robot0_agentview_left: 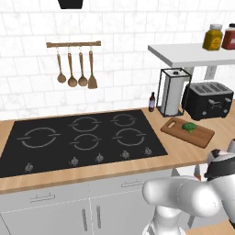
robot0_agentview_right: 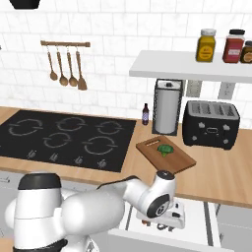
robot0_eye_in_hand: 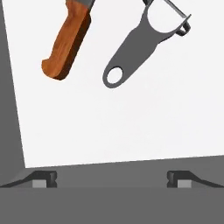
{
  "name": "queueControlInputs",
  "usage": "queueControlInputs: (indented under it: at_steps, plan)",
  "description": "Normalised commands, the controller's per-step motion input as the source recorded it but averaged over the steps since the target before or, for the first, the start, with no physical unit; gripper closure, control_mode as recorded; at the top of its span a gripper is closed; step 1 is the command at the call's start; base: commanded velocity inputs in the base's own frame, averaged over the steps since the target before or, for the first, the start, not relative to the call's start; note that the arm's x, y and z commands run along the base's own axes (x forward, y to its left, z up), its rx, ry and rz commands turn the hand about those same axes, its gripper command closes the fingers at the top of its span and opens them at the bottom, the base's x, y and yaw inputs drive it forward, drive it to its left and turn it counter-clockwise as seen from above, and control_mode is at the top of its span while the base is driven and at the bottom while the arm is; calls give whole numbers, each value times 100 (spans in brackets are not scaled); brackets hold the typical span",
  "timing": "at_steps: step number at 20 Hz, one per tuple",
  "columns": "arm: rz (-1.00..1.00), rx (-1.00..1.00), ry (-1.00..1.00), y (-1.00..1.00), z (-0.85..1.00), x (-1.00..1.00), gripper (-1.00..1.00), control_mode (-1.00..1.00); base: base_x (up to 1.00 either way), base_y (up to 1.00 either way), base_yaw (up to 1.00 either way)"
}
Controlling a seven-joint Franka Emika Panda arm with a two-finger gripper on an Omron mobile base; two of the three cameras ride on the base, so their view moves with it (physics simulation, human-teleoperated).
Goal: Place the appropriate cutting tool for cutting the broccoli skin on the cutting board.
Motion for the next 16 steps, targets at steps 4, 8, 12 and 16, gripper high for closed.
queueControlInputs:
  at_steps: [4,8,12,16]
  plan:
    - [9,3,1,-4,-30,-15,-100,-100,0,0,0]
    - [8,2,0,0,-27,-20,-100,-100,0,0,0]
    - [10,0,5,0,-13,-34,-100,-100,0,0,0]
    - [9,0,8,0,0,-53,-100,-100,0,0,0]
